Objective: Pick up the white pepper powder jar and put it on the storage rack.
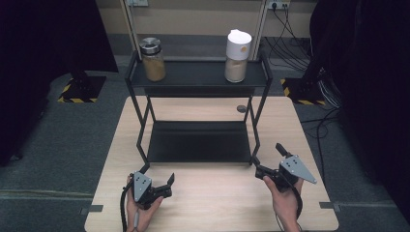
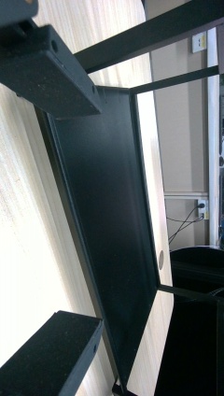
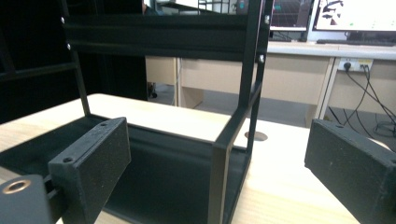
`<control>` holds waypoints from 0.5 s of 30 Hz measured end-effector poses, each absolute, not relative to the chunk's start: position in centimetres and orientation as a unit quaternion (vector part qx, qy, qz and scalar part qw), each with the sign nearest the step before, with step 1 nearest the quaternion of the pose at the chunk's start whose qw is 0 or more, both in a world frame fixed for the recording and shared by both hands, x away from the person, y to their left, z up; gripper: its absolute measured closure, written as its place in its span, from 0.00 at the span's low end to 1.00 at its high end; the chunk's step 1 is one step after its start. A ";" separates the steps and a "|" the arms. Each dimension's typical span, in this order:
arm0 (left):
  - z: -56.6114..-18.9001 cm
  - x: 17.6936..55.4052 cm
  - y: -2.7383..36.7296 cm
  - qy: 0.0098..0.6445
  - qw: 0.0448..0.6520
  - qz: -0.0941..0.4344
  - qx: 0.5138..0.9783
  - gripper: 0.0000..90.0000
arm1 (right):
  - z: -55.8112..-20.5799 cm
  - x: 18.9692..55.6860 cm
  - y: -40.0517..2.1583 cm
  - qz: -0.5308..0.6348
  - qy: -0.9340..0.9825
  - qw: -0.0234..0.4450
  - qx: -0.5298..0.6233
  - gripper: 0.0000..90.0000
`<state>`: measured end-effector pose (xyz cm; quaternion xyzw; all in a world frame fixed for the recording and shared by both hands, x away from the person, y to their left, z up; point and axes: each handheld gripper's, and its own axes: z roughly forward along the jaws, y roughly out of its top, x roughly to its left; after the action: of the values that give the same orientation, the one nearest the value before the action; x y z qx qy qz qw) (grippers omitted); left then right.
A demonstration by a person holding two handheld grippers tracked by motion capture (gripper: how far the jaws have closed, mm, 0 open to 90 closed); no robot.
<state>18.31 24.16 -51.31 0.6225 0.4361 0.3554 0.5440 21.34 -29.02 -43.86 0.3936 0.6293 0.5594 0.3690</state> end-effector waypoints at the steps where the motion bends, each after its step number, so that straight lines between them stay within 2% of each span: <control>1: -51.3 18.3 24.2 0.436 0.544 0.355 0.623 0.00 | -44.0 21.3 -29.1 0.558 0.630 0.368 0.395 0.08; 15: -51.3 18.3 24.2 0.436 0.544 0.355 0.622 0.00 | -45.6 21.2 -29.8 0.536 0.641 0.353 0.421 0.08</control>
<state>18.31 24.17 -51.31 0.6223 0.4363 0.3554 0.5441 21.22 -29.85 -45.62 0.4213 0.6406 0.5361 0.3531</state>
